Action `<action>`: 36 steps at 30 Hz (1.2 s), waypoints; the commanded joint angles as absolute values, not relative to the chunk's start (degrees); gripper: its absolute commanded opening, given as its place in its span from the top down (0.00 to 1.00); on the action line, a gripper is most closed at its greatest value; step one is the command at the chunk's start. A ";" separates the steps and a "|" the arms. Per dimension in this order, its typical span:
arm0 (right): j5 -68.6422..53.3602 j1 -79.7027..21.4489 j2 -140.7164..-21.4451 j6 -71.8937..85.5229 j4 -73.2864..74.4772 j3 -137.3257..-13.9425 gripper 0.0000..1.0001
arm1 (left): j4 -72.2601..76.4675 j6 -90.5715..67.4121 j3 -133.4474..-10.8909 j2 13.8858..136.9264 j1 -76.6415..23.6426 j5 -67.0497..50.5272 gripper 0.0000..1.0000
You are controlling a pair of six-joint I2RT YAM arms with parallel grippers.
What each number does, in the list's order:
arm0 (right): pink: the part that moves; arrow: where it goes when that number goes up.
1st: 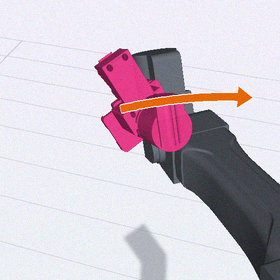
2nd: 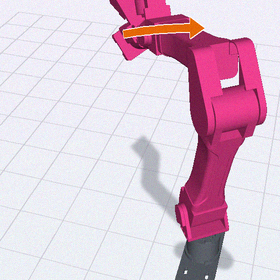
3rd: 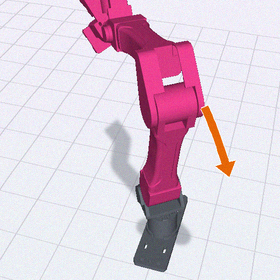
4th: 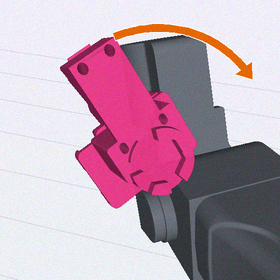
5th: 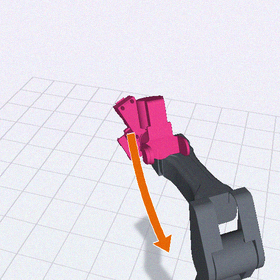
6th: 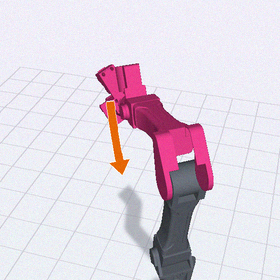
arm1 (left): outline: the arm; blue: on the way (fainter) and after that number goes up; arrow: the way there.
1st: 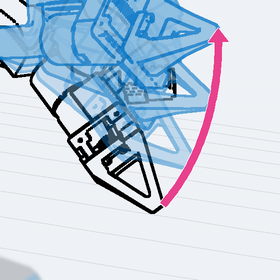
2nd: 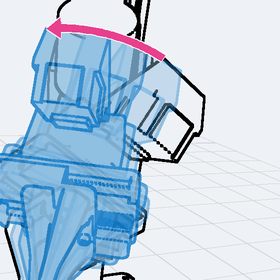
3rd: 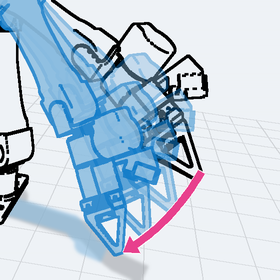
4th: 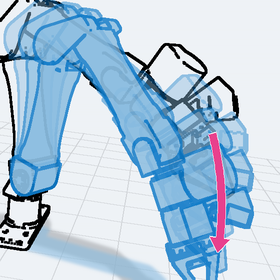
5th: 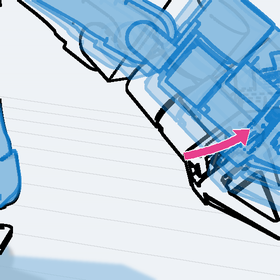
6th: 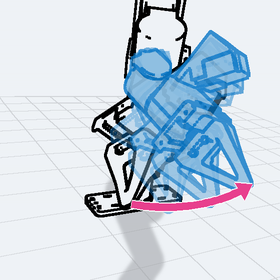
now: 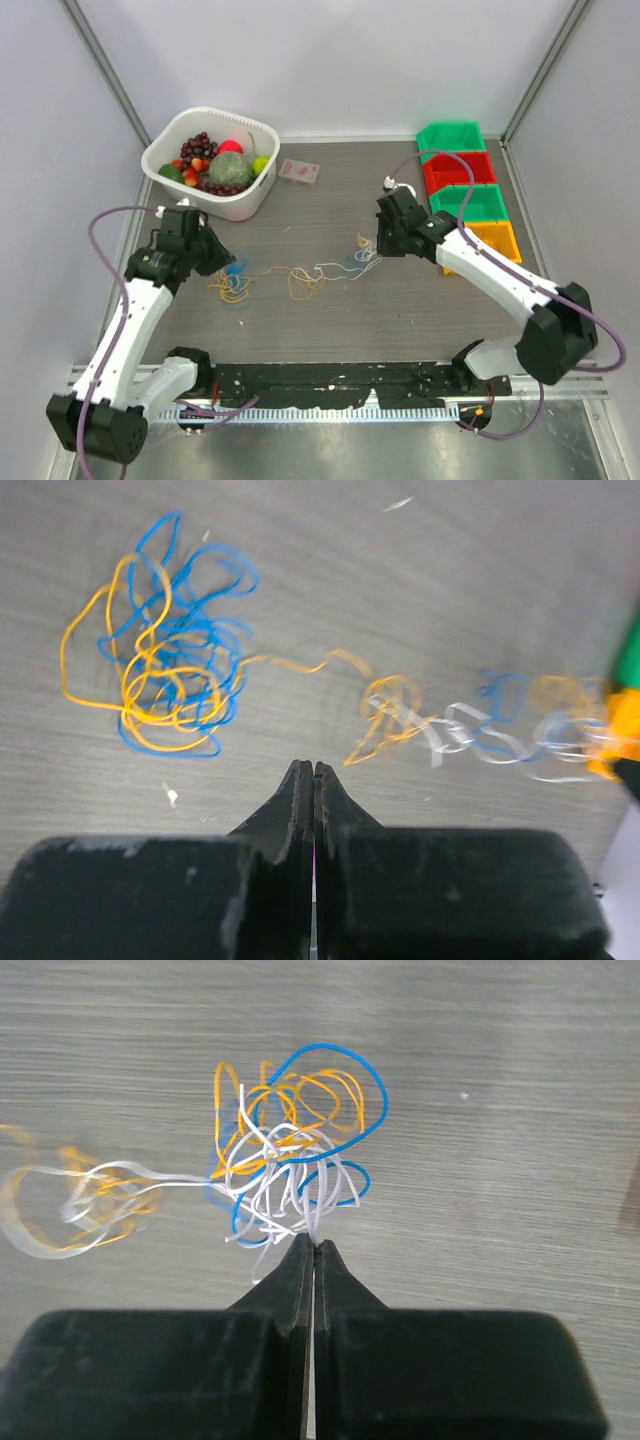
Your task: Untangle the cables
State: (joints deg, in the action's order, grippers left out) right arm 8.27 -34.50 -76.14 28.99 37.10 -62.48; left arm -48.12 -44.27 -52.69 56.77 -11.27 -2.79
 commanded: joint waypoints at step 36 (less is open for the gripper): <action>-27.16 -44.91 -99.05 26.45 10.90 -68.29 0.48 | -17.15 -41.31 -43.68 82.25 -24.61 -22.85 0.57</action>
